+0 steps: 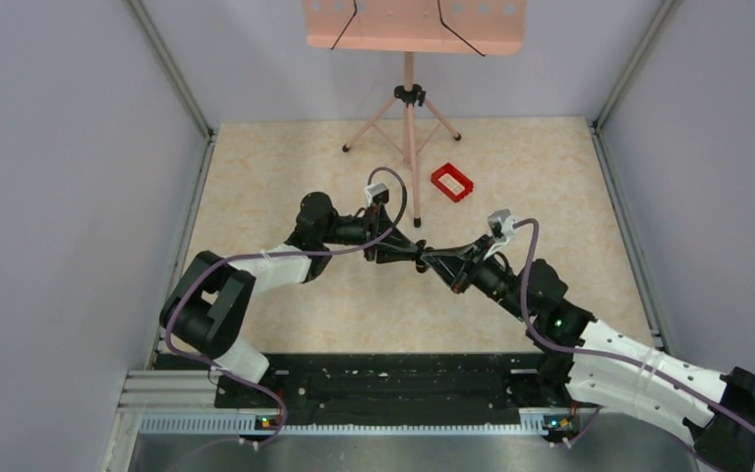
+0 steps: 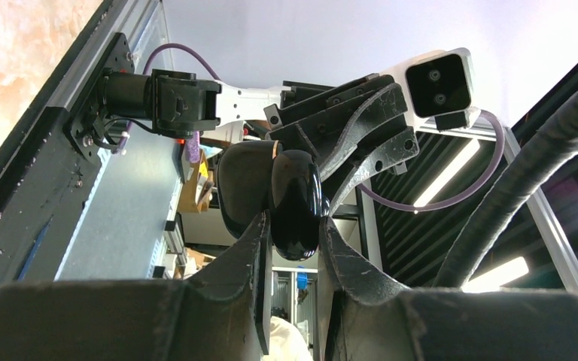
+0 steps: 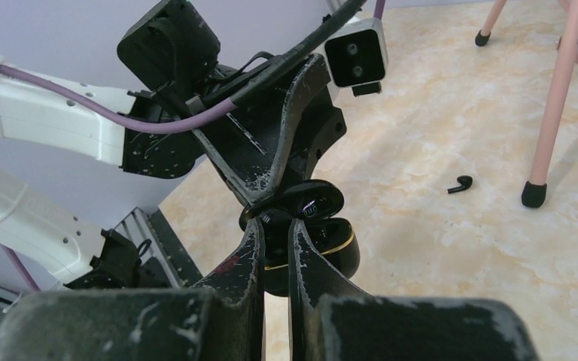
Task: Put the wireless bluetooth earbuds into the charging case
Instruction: Insert the left earbud into the left side groove of the charging case.
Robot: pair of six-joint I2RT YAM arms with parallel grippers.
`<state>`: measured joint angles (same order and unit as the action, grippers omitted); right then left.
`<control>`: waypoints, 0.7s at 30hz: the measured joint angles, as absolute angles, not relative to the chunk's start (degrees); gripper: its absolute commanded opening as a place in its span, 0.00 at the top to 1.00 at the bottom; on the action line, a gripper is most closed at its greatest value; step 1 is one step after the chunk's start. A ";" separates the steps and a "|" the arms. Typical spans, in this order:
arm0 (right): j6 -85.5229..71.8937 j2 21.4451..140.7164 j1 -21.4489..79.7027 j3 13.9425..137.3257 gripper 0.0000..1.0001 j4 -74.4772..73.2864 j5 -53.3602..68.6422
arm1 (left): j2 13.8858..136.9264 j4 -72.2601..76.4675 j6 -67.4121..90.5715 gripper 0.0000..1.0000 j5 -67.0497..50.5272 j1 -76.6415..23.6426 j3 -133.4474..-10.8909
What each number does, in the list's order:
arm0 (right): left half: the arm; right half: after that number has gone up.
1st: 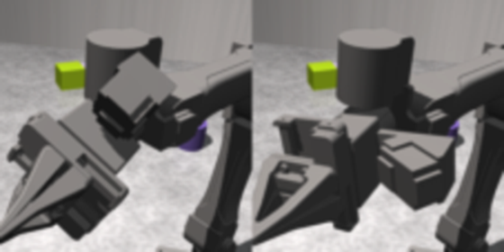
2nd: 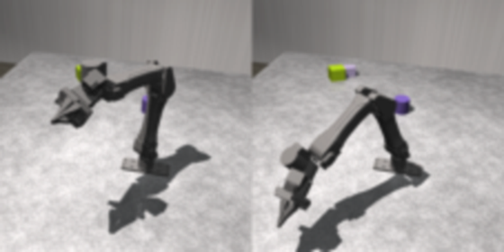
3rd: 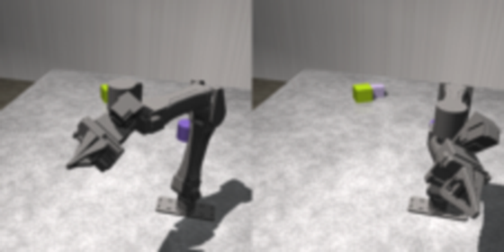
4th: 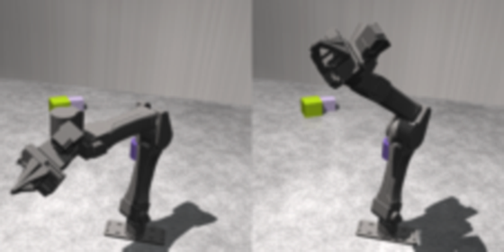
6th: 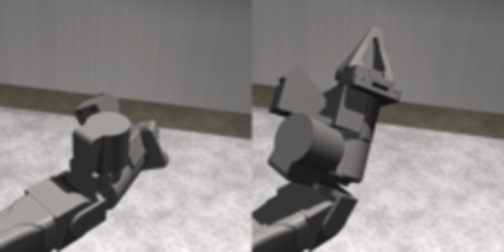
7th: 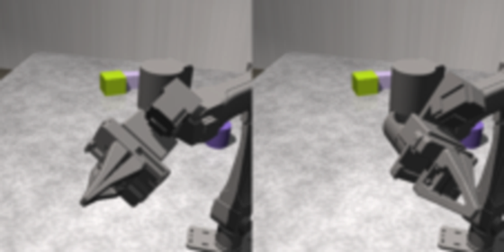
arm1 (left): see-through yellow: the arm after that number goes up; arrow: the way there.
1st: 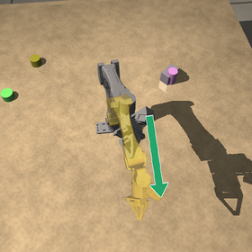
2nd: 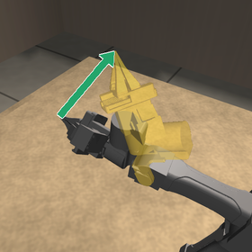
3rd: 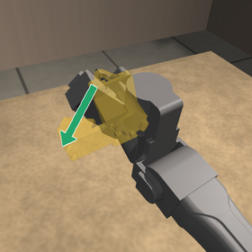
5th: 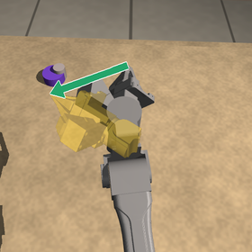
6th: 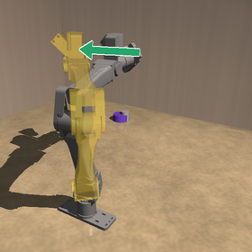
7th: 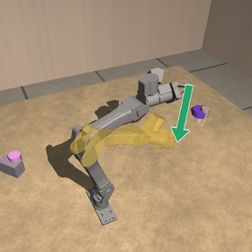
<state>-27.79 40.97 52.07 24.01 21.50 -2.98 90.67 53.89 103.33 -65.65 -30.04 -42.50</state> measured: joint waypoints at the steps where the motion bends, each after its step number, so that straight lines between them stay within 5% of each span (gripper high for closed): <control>1: -27.51 41.19 52.07 24.47 1.00 20.95 -2.66 | 90.67 53.89 103.33 1.00 -65.80 -30.04 -42.50; 21: -23.53 43.22 53.15 29.30 1.00 12.34 -1.98 | 92.31 53.56 102.72 1.00 -68.16 -28.93 -42.50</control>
